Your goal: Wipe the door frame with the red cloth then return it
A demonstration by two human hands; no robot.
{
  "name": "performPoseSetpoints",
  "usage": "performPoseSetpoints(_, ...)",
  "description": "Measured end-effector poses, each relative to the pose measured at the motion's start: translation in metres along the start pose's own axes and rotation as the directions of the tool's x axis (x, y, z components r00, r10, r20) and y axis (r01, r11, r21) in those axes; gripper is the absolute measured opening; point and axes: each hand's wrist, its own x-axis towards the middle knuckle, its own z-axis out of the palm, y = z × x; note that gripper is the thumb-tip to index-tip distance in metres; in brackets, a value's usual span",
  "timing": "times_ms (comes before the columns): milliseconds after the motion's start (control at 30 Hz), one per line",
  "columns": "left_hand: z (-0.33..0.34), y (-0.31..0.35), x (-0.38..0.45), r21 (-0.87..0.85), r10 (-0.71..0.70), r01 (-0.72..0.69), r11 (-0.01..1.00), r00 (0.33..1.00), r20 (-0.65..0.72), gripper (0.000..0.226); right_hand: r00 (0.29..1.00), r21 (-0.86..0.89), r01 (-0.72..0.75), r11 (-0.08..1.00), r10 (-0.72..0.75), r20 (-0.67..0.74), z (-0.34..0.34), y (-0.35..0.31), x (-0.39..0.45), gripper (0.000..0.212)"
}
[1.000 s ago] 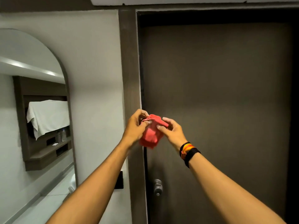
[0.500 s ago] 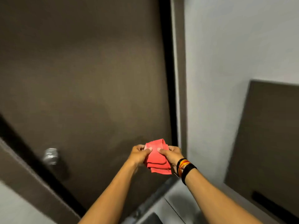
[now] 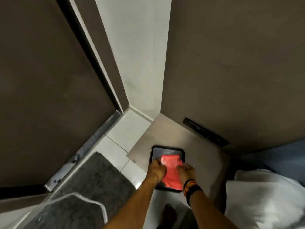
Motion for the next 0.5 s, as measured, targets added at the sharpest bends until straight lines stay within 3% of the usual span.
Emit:
performPoseSetpoints(200,0.024,-0.044,0.057,-0.046,-0.088,0.091,0.995,0.994,0.060,0.038,0.999,-0.049,-0.044,0.998,0.045,0.023,0.022,0.046,0.064,0.034)
performPoseSetpoints(333,0.026,-0.057,0.078,-0.091,-0.076,0.080,0.993,0.996,0.045,0.043,0.999,-0.076,-0.005,0.997,0.009,0.052,0.040,0.054,0.090,0.037)
performPoseSetpoints(400,0.025,-0.058,0.079,-0.027,-0.058,0.059,0.998,0.998,0.021,0.044,0.996,-0.129,0.053,0.990,-0.043,0.080,0.041,0.050,0.093,0.043)
performPoseSetpoints(500,0.023,-0.061,0.069,0.202,0.041,-0.027,0.979,0.997,-0.063,0.052,0.976,-0.303,0.212,0.929,-0.184,0.117,0.039,0.043,0.083,0.054)
